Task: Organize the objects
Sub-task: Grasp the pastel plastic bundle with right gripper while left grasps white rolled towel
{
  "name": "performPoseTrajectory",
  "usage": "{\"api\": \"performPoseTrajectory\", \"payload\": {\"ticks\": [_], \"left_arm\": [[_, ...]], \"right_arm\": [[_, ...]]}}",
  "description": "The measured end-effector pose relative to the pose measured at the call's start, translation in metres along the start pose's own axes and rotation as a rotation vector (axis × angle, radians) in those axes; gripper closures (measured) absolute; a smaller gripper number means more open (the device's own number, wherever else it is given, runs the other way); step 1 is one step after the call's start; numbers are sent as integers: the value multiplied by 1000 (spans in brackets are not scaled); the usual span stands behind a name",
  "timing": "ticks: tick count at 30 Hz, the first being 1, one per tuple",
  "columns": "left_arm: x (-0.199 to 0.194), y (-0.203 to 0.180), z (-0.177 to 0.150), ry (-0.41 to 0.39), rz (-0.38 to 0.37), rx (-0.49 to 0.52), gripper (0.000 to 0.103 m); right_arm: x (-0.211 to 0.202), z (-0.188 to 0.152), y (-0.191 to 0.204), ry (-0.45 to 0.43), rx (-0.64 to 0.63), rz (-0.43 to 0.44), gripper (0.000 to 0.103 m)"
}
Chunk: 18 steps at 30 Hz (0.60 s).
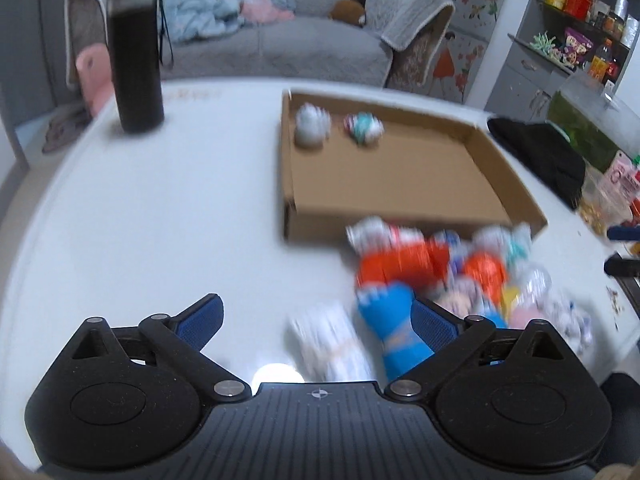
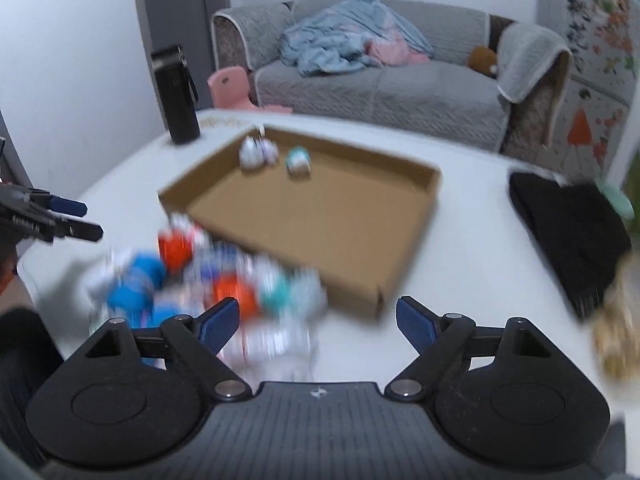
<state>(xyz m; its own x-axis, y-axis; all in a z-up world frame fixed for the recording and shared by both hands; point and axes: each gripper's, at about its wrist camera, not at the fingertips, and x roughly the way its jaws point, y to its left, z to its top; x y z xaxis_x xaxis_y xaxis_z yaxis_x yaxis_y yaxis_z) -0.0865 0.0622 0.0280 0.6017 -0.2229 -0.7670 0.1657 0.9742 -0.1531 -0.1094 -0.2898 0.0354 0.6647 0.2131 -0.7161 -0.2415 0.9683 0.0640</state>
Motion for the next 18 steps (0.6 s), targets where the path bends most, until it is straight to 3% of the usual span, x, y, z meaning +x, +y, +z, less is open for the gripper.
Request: {"api": "performPoseTrajectory", "payload": {"ticks": [2, 7, 11, 18], "left_arm": [[5, -1, -10, 11, -14, -14, 3], [17, -8, -27, 37, -25, -23, 3], [22, -11, -34, 24, -17, -10, 2], [17, -6, -31, 26, -3, -23, 3]], "right_arm": [[1, -16, 0, 14, 8, -25, 31], [13, -45, 9, 35, -5, -64, 33], [27, -50, 17, 56, -40, -92, 41], [40, -49, 17, 63, -49, -110, 45]]}}
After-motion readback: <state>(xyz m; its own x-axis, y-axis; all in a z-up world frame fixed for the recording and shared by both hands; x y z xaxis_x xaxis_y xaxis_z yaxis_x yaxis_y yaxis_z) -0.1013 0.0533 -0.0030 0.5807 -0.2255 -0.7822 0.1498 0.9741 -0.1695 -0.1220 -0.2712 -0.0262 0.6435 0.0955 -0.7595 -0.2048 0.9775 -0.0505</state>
